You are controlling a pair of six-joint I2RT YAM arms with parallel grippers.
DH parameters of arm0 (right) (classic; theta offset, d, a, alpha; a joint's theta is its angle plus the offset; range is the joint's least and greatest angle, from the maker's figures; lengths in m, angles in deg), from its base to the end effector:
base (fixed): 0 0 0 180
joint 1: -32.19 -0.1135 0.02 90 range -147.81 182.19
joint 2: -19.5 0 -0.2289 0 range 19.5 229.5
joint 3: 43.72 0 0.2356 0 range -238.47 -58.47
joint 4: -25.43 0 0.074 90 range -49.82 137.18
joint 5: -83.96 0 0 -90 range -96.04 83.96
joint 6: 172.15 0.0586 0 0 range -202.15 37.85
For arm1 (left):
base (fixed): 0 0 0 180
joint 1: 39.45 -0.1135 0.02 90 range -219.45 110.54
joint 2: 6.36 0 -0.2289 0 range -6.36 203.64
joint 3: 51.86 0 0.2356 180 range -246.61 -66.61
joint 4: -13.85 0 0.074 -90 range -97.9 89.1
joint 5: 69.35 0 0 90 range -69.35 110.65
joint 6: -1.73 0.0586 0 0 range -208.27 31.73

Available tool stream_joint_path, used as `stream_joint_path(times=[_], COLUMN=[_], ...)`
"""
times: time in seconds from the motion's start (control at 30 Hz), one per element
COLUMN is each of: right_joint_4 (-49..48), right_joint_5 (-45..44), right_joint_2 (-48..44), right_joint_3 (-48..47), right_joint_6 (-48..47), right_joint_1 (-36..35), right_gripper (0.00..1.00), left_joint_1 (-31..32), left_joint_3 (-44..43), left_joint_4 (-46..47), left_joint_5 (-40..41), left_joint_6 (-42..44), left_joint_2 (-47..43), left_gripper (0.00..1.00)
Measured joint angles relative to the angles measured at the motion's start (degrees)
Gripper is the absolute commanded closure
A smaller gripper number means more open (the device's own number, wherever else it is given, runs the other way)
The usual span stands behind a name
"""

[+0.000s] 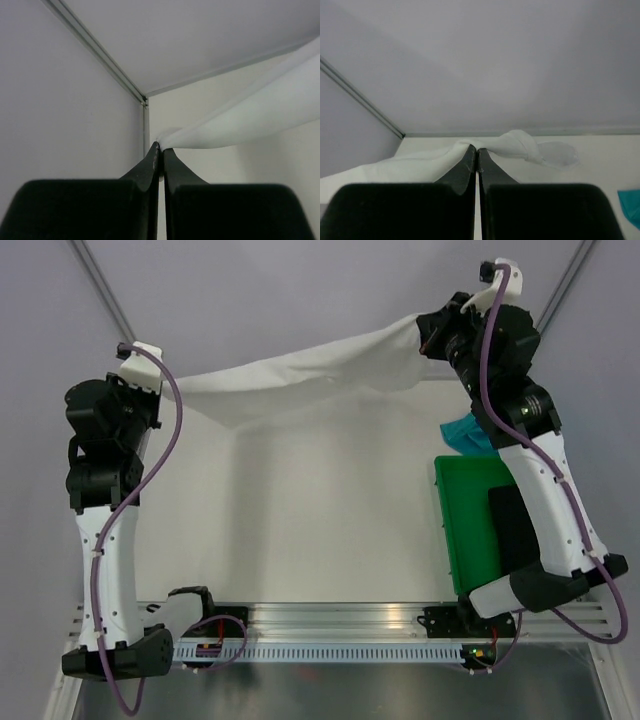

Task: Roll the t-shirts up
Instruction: Flatten the tshirt, then fold the tshirt

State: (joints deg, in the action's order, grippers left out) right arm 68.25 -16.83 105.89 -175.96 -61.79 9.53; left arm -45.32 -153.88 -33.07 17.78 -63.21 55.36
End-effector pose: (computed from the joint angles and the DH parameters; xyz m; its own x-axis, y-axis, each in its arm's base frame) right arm 0.2821 0.1059 0.5179 -0.0259 0.3595 -0.9328 -0.2100 0.9103 0.3567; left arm 0.2220 0.0199 0.4522 -0.1262 0.4123 -0.9023 0.0009 0.9096 0.4155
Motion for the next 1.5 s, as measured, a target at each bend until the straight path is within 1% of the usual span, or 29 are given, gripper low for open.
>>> stream_joint_path(times=[0.03,0.07,0.17,0.37,0.47,0.57,0.73,0.97,1.03,1.07,1.1,1.13,1.17,1.27,1.4,1.5], right_joint_4=[-0.72,-2.97,-5.62,-7.98,-7.93,-8.59,-10.75,-12.26,-12.79,-13.03,-13.27,-13.70,-14.05,-13.57,-10.78,-7.96], right_joint_5=[0.28,0.68,1.79,5.31,7.02,8.22,9.60,9.66,9.68,9.68,9.66,9.60,9.53,9.40,6.69,2.71], right_joint_2=[-2.29,-5.49,-12.79,-18.16,-20.04,-20.85,-21.05,-21.73,-21.86,-21.59,-21.16,-20.41,-19.41,-15.87,-14.51,-16.68], right_joint_3=[4.17,10.69,29.14,59.60,70.20,77.07,82.66,84.43,84.98,85.13,85.15,85.15,85.11,83.91,81.18,80.04], right_joint_6=[-0.04,-0.02,0.87,5.05,7.17,9.01,10.78,11.61,11.72,11.87,12.09,12.00,11.78,10.86,9.97,10.93], right_joint_1=[-0.11,-0.13,-0.22,-0.24,-0.24,-0.24,-0.24,-0.24,-0.24,-0.24,-0.24,-0.24,-0.24,-0.24,-1.40,-5.84], right_gripper=[1.00,1.00,1.00,0.99,1.00,1.00,1.00,1.00,0.93,0.80,0.72,0.67,0.58,0.47,0.41,0.39], left_joint_1=[0.00,0.00,-0.02,-0.02,-0.07,-0.07,-0.07,-0.17,-0.17,-0.20,-0.20,-0.22,-0.22,-0.26,-0.26,-0.28], left_joint_3=[2.27,4.79,14.23,38.84,50.05,57.86,62.49,65.42,66.18,66.36,66.42,66.45,66.45,66.45,66.45,66.45], left_joint_4=[0.87,1.07,1.79,2.71,3.58,3.96,4.59,5.16,4.92,4.79,4.72,4.70,4.68,4.66,4.46,4.42], left_joint_5=[-1.03,-2.16,-4.52,-4.59,-2.54,-0.35,2.03,5.42,5.73,5.64,5.51,5.29,5.11,3.63,2.47,2.16], left_joint_6=[0.02,0.11,1.62,8.83,12.94,15.82,17.77,19.02,19.26,19.34,19.39,19.39,19.39,19.39,19.37,19.37], left_joint_2=[-0.81,-1.66,-4.66,-10.84,-12.79,-14.60,-18.69,-23.39,-24.28,-24.41,-24.44,-24.37,-24.35,-23.69,-22.58,-22.62], left_gripper=[0.98,0.98,0.98,0.98,0.98,0.98,0.98,0.98,0.98,0.98,0.98,0.98,0.98,0.98,0.98,0.98])
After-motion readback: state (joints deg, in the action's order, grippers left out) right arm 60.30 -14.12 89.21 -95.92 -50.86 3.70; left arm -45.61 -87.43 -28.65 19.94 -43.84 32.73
